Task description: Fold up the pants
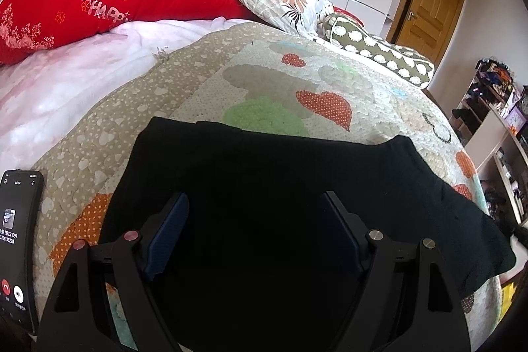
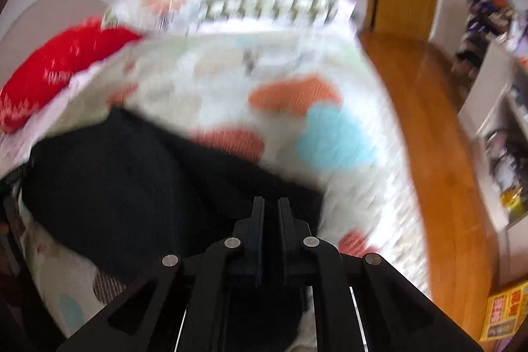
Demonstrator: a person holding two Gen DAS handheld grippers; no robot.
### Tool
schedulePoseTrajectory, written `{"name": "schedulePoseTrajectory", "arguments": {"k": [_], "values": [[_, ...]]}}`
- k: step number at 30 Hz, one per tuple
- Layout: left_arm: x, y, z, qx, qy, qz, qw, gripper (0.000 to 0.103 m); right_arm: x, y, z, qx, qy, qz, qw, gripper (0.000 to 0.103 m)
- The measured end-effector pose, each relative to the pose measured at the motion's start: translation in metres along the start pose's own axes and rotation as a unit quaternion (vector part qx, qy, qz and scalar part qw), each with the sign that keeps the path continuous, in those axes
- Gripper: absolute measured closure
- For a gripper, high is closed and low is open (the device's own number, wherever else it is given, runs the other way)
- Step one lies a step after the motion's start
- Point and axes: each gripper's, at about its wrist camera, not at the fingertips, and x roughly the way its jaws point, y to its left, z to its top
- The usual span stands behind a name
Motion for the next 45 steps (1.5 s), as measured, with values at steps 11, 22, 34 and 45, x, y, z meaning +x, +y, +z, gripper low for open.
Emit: {"name": "schedulePoseTrajectory", "arguments": {"k": [11,22,34,45], "values": [[-0.011,0.02,0.008,-0.022,-0.023,0.015,0.9994,0.022,0.046,-0.023,0.001,0.061,0.03,-0.049,0.997,0.082],[-0.002,0.073,0.013,-0.06,0.022,0.07,0.9954,0.022,0.009,0.112,-0.007,-0.012,0.006,0.14,0.99,0.053],[-0.032,0.117,0.026,-0.095,-0.021,0.09,0.9912,0.021,0.064,0.363,0.036,-0.241,0.016,0.273,0.931,0.053],[-0.043,0.154,0.025,-0.161,-0.049,0.11,0.9795,0.021,0.115,0.454,0.032,-0.341,0.008,0.252,0.906,0.077]]}}
